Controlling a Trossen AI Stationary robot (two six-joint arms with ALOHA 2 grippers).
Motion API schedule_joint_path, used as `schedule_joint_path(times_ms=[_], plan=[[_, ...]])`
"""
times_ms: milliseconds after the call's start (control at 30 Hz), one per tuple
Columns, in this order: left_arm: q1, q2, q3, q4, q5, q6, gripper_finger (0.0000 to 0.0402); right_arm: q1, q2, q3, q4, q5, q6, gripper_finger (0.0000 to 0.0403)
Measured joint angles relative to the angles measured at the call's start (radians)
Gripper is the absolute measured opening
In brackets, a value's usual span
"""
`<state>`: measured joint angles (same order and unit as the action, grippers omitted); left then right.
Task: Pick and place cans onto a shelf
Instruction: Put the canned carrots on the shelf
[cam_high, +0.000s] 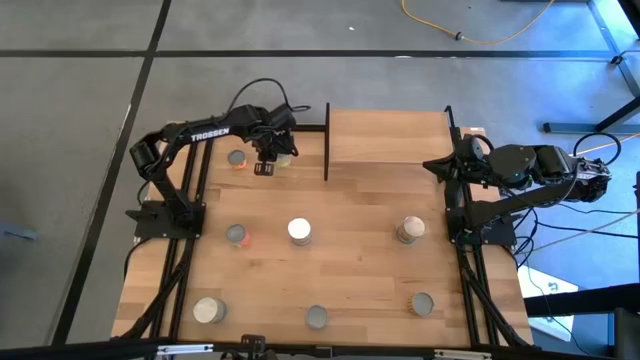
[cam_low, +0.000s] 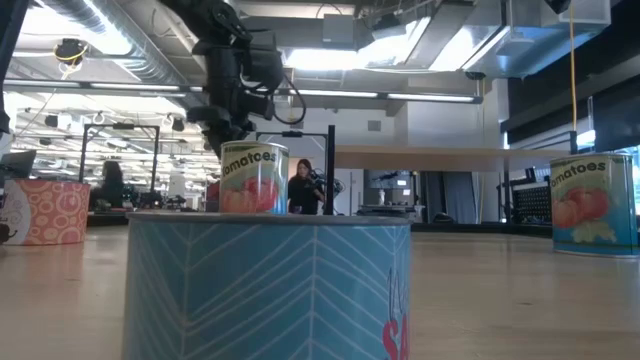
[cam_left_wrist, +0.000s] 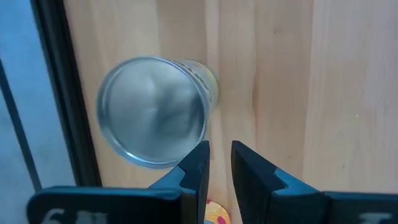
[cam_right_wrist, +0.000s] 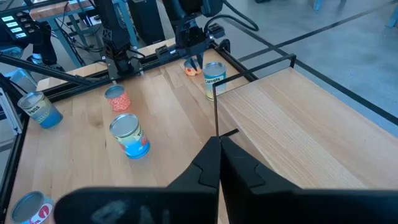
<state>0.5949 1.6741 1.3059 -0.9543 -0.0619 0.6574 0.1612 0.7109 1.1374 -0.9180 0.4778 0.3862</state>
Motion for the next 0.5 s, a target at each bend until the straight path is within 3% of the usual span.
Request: schedule_joint_path(times_ms=[500], plan=[[0.000,0.000,-0.014,0.059,-0.033,0.008,0.0059,0.000,0.000,0.000,0.000,-0.002,0.003,0.0008]])
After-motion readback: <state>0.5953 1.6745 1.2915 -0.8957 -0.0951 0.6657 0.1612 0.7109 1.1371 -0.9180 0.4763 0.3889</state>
